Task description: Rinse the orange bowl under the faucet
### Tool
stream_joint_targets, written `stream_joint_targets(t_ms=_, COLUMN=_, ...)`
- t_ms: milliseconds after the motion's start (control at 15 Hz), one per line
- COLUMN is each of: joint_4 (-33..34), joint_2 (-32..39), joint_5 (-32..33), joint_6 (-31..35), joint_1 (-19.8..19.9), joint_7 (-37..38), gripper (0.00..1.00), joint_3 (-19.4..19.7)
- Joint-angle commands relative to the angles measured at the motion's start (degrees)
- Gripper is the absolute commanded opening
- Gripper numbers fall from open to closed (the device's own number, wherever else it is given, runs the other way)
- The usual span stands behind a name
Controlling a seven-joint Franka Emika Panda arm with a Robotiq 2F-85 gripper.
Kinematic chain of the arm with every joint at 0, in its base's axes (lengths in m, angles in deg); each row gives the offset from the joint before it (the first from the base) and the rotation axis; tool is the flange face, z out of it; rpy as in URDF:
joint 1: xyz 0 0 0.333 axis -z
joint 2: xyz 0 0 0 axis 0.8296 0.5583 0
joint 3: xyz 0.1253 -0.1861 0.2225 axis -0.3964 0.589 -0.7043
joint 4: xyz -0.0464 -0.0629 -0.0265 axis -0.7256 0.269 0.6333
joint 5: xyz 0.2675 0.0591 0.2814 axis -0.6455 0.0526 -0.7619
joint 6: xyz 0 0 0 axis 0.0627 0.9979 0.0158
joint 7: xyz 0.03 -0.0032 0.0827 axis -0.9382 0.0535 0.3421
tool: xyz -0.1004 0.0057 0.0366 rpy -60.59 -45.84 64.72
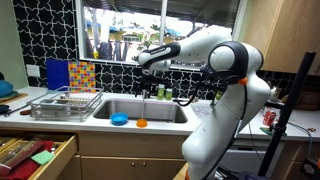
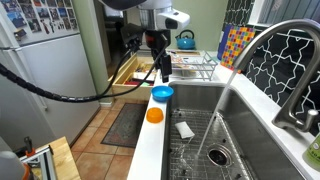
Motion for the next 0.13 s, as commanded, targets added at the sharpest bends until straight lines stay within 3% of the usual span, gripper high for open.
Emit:
stream_joint_targets(t_ms=0, joint_4=0.72, joint_2=0.28, joint_5=0.02, joint_6=-0.6, joint_1=0.21, joint_7=1.03, gripper=1.0, joint_3=-0.28)
stream_joint_targets(t_ms=67, joint_4=1.02, joint_2=0.53, joint_5=0.04, joint_6=-0.72, joint_1=0.29, joint_7=1.52, gripper=1.0, joint_3=-0.37)
